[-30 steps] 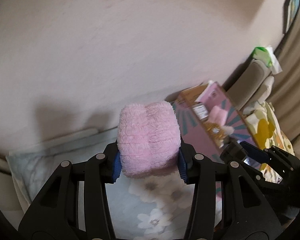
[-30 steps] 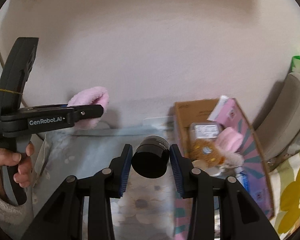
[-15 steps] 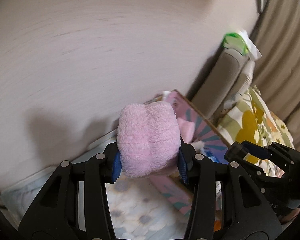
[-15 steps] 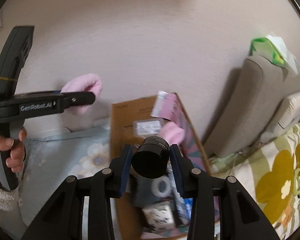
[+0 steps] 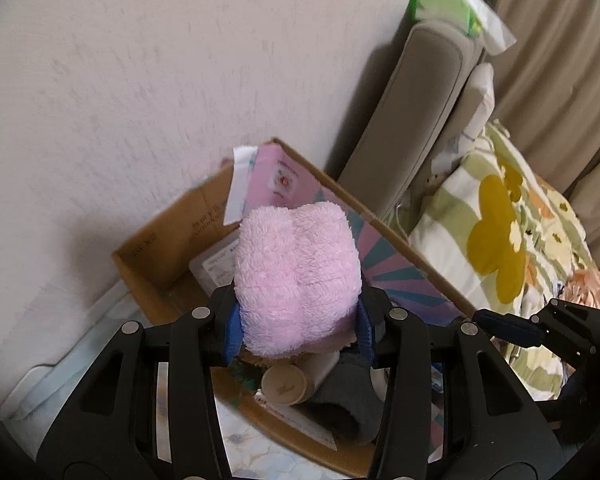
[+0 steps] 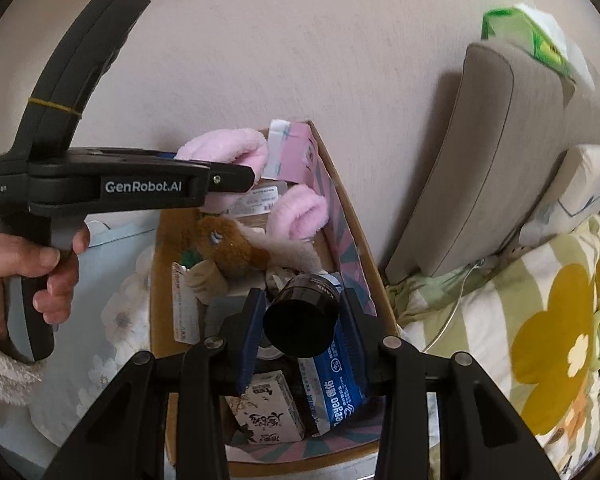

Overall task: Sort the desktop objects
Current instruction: 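Carry the black jar and pink hair tie into the cardboard box and release both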

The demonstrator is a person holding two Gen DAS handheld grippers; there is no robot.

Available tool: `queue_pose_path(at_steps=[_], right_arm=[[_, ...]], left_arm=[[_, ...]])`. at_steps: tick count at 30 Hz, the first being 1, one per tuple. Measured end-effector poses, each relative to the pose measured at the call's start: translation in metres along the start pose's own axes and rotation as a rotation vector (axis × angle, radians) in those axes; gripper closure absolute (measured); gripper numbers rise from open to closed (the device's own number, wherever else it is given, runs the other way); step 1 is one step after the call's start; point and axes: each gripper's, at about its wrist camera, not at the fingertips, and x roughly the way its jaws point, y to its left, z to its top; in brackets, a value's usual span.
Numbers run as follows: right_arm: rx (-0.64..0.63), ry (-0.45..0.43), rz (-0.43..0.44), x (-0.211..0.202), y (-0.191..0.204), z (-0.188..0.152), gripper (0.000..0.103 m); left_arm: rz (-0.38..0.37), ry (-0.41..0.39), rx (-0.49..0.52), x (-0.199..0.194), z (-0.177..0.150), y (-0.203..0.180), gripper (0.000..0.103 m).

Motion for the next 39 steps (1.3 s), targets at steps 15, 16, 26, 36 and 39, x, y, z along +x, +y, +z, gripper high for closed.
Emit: queue_pose_path(at_steps=[15,16,26,36,39], right_arm=[[0.074,0.001,0.023,0.013,-0.009,0.006,0.028],[0.077,0.003,0.020,0.012,-0.009,0.006,0.028],[0.106,0.020,0.029,0.012,-0.006,-0.003,0.028],[0.076,-0.029,-0.016,-0.021,0.008,0.011,0.028],[0.042,-0.037,-0.028,-0.029,0.023,0.020,0.028]], left_arm=[[0.056,0.009,-0.024,0.018,-0.002,0.005,0.000],[0.056,0.009,-0.027,0.016,-0.001,0.007,0.000],[0.083,-0.007,-0.011,-0.009,-0.010,0.007,0.000],[0.189,-0.075,-0.064,-0.070,-0.025,0.030,0.000],[0.238,-0.101,-0.115,-0.096,-0.035,0.046,0.000]])
